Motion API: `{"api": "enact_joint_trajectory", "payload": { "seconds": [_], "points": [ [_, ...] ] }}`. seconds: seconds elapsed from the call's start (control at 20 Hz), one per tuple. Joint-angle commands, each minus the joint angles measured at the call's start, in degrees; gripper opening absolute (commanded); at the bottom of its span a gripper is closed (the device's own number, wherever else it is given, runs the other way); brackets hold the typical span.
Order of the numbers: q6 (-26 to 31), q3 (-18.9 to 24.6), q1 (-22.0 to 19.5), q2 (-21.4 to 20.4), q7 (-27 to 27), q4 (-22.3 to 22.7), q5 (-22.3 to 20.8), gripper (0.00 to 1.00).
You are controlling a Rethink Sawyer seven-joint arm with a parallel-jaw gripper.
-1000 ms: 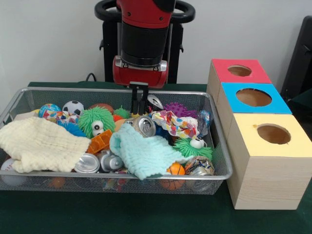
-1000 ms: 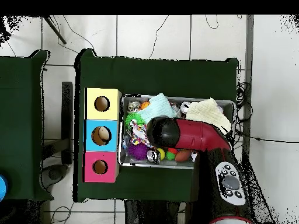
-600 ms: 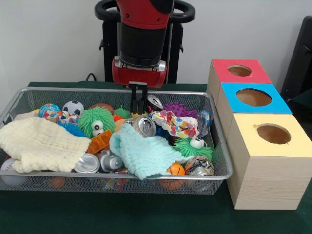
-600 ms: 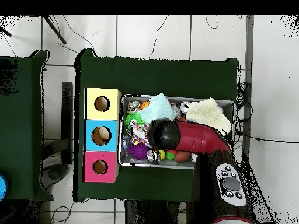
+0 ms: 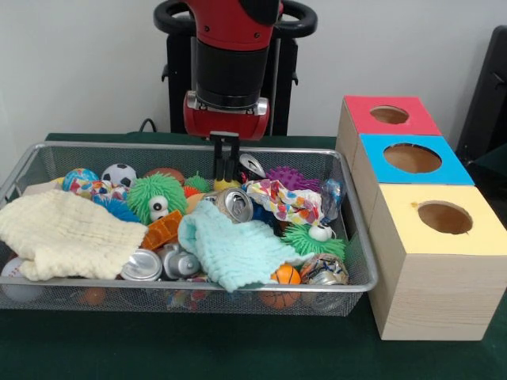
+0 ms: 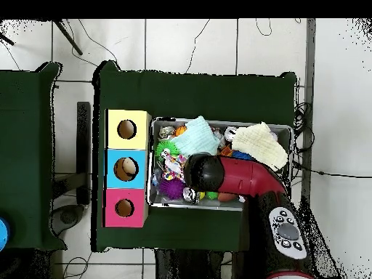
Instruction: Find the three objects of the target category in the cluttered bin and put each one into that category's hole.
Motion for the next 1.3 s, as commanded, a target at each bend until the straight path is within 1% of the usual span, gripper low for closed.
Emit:
{"api": "enact_joint_trajectory", "payload": {
  "seconds": [0.05, 0.15, 0.2, 0.55, 0.65, 0.95, 1.3],
  "points": [
    [-4.41, 3.94, -1.78, -0.36, 3.11, 3.46, -2.17, 0.00],
    [-4.55, 4.26, -2.02, -0.38, 2.77, 3.61, -2.28, 0.00],
    [-4.57, 4.17, -2.00, -0.42, 2.80, 3.63, -2.37, 1.00],
    [-4.94, 4.01, -1.92, -0.52, 2.89, 4.20, -2.61, 1.00],
    [-4.10, 2.98, -1.08, -0.27, 3.53, 4.03, -2.70, 1.00],
    [-4.30, 2.64, -0.71, -0.05, 4.06, 4.10, -2.65, 1.00],
    [-3.58, 3.06, -0.98, 0.25, 3.53, 3.09, -2.37, 1.00]
  ]
}}
